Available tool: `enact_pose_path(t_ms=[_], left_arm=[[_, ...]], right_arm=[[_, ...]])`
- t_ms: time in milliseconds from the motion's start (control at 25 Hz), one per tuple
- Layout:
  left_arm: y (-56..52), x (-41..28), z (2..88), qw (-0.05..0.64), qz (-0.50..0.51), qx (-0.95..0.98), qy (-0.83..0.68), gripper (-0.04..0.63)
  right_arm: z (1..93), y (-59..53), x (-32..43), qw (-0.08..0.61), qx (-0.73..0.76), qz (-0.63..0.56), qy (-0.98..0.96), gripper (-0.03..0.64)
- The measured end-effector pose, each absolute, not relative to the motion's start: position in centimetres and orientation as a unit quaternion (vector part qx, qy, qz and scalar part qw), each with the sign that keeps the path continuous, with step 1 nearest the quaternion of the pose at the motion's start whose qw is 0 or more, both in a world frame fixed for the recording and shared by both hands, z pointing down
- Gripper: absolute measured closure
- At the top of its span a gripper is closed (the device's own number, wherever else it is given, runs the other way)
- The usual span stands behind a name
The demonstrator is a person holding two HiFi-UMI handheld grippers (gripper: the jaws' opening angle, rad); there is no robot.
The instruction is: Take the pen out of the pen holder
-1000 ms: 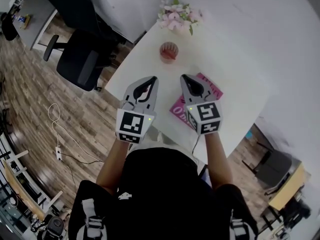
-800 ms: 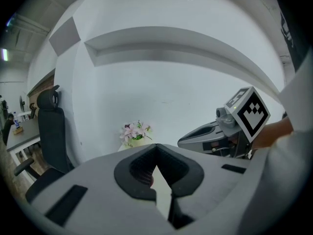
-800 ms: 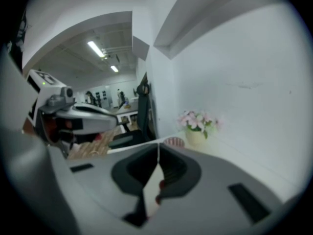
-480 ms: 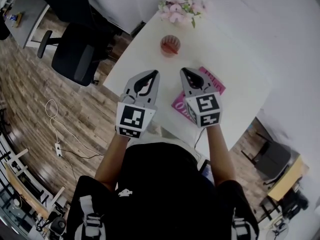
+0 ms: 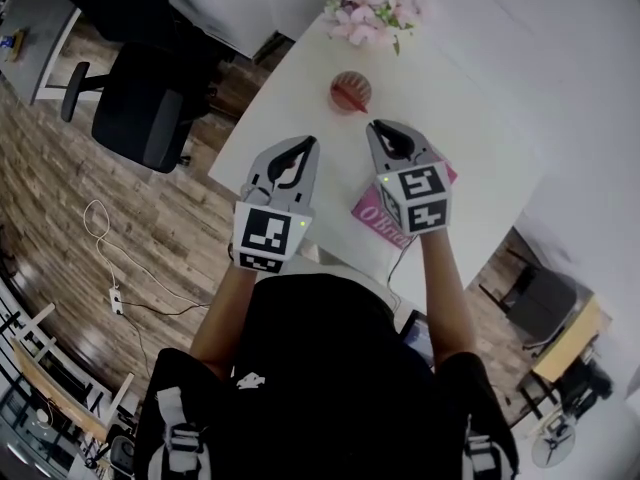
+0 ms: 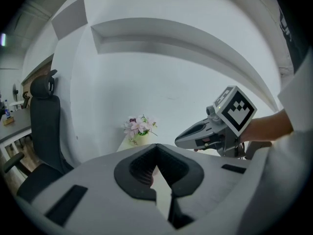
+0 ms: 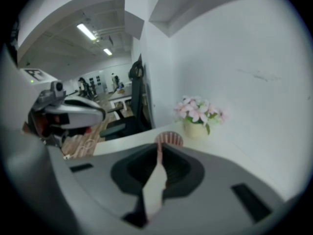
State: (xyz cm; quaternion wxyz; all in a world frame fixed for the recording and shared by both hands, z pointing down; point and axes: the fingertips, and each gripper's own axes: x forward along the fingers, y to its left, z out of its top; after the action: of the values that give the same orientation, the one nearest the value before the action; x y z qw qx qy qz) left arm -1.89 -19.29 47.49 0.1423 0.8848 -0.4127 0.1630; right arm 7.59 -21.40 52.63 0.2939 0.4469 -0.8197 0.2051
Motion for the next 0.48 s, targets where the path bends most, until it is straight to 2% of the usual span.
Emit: enact_pose_path(t_ms=[120,200,480], left_arm=[[-19.9,-2.5,48.1,0.144,0.166,0.885,-0.411,0.580],[-20.5,-3.0,48.4,0.156,0.159,0.884,-0.411,0.580],[-21.5,-4.2,49.5,0.168,0.156,0.883,-0.410,0.580]], right_arm=[[53.0,-22.7,7.3,0.312,0.445,0.205,-0.814,0.570],[53.7,-23.2,7.1,0.328,0.437,0.214,-0.810,0.519],[56.7,-24.9,6.1,0.381,0.412,0.224,-0.797,0.484]])
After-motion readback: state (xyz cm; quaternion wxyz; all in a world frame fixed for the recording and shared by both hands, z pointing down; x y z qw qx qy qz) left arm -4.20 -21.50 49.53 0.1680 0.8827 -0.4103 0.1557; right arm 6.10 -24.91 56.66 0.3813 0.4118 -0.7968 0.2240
